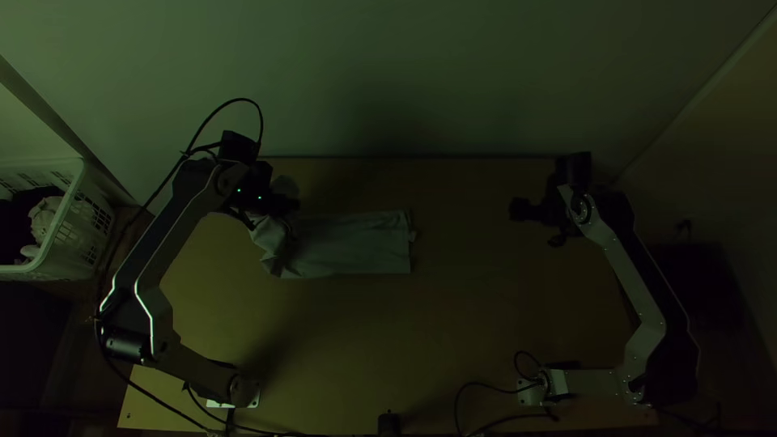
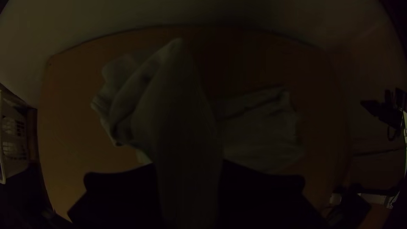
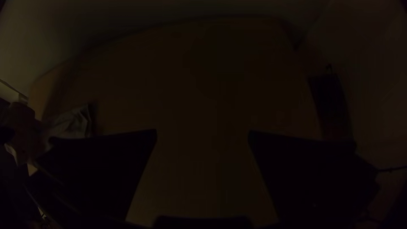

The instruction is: Fold the t-shirt

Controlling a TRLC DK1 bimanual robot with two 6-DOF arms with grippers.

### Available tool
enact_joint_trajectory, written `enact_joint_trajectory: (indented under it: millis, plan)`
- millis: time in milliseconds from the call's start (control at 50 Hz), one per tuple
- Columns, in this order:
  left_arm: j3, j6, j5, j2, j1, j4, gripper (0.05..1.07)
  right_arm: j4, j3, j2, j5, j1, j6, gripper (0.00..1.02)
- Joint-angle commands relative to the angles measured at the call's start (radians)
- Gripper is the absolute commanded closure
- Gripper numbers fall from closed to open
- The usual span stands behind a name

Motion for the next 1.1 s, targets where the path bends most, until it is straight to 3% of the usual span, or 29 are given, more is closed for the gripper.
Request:
enact_joint_trajectory:
  millis: [0,340,680,720,800,820,1080]
  plan:
    - [0.083,-0.073,-0.021,0.066,-0.083,-0.018,1.05,0.009,-0.044,-0.034,0.006,-0.008,0.024,0.04]
    - [0.270,-0.174,-0.047,0.271,-0.278,-0.025,1.05,0.031,-0.107,-0.070,0.006,-0.032,0.027,0.04]
    - [0.476,-0.185,-0.057,0.475,-0.410,-0.055,1.04,0.069,-0.156,-0.072,0.006,-0.037,0.027,0.04]
    - [0.508,-0.185,-0.057,0.501,-0.417,-0.055,0.90,0.077,-0.164,-0.072,0.006,-0.037,0.027,0.04]
    - [0.597,-0.165,-0.047,0.552,-0.448,-0.063,0.18,0.091,-0.181,-0.070,0.006,-0.028,0.036,0.04]
    - [0.606,-0.159,-0.040,0.557,-0.454,-0.063,0.09,0.094,-0.185,-0.069,0.006,-0.024,0.036,0.04]
    - [0.609,-0.053,-0.032,0.497,-0.545,-0.080,0.09,0.132,-0.207,-0.049,0.006,0.005,0.053,0.04]
